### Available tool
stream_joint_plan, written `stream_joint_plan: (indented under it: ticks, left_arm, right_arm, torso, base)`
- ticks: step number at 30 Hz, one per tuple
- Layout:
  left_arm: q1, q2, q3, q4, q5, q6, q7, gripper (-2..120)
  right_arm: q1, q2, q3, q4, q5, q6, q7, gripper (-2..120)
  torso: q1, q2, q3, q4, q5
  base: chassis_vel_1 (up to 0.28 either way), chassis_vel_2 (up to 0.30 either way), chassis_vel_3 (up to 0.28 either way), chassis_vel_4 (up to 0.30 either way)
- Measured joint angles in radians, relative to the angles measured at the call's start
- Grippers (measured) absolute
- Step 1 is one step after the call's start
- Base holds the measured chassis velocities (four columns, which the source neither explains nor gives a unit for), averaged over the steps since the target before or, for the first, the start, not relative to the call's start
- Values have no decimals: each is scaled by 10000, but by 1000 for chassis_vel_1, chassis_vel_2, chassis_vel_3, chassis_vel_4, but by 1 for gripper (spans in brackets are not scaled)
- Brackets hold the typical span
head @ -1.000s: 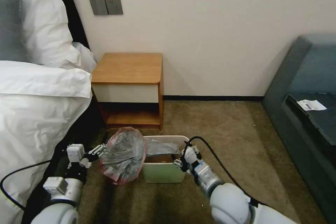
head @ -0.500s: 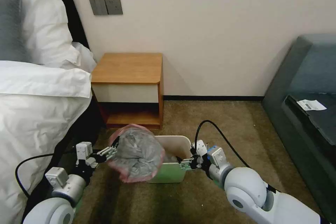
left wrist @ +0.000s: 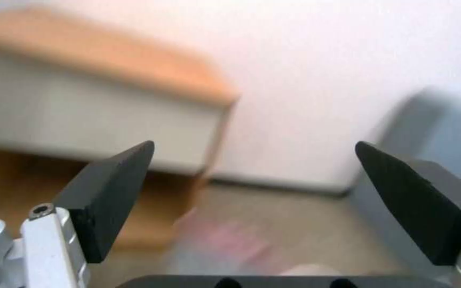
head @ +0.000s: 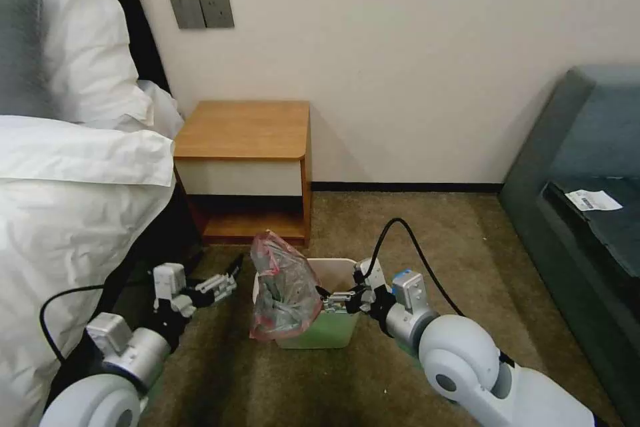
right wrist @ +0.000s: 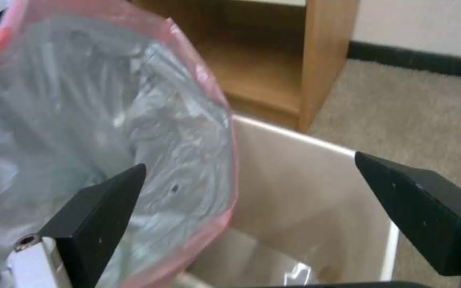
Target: Pick up the garbage bag from the table and place it over the trash can.
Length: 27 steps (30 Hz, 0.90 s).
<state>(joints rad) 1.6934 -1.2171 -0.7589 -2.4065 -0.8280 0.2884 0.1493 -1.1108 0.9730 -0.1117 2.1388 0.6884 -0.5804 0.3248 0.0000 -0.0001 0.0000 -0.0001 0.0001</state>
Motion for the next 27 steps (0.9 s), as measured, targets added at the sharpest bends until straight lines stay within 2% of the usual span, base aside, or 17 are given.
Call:
stream_joint_plan:
  ticks: [1,2,4,6,8,9,11,13,14,17,18,22,27]
  left_arm:
    - [0,0,0,0,0,0,0,95]
    - [-24,-21,55,-487,-546,175,0,95]
    - [2,69,278,-950,-1223,497,7,96]
    - [22,176,426,-999,-1414,562,71,95]
    - [-43,539,724,-992,-1908,527,618,95]
    - [-43,539,724,-992,-1908,527,618,95]
    - [-258,1049,968,-616,-2518,398,1416,95]
    - [-443,1586,1214,-128,-2986,384,1963,97]
    - [-443,1586,1214,-128,-2986,384,1963,97]
    - [-713,2196,1833,1080,-3142,381,2389,95]
    - [-713,2196,1833,1080,-3142,381,2389,95]
    - [-936,2224,2764,2120,-2877,303,2585,95]
    - [-1096,2014,3322,2450,-2730,286,2606,95]
  right_arm:
    - [0,0,0,0,0,0,0,100]
    - [8,104,-17,-55,-151,77,-5,100]
    - [-16,234,-25,-76,-325,174,-20,100]
    - [-49,272,-13,-76,-422,218,-46,100]
    - [-171,344,88,-67,-623,384,-145,100]
    - [-171,344,88,-67,-623,384,-145,100]
    - [-332,464,268,-44,-766,514,-203,100]
    - [-480,598,409,-14,-889,630,-230,100]
    - [-480,598,409,-14,-889,630,-230,100]
    - [-749,816,619,24,-1073,750,-244,100]
    - [-749,816,619,24,-1073,750,-244,100]
    - [-1082,918,909,60,-1335,893,-390,100]
    - [-1214,1047,1011,45,-1477,933,-429,100]
  torso:
    - [0,0,0,0,0]
    - [0,0,0,0,2]
    - [0,0,-1,1,2]
    - [0,0,0,1,-1]
    - [0,0,0,3,-1]
    - [0,0,0,3,-1]
    - [0,0,0,1,-3]
    - [0,0,0,0,-1]
    - [0,0,0,0,-1]
    - [0,0,0,-1,-2]
    - [0,0,0,-1,-2]
    - [0,0,0,0,-1]
    - [0,0,0,0,-1]
  base:
    - [0,0,0,0]
    - [0,0,0,0]
    - [0,0,0,0]
    - [0,0,0,0]
    - [0,0,0,0]
    - [0,0,0,0]
    - [0,0,0,0]
    - [0,0,0,0]
    - [0,0,0,0]
    - [0,0,0,0]
    - [0,0,0,0]
    - [0,0,0,0]
    - [0,0,0,0]
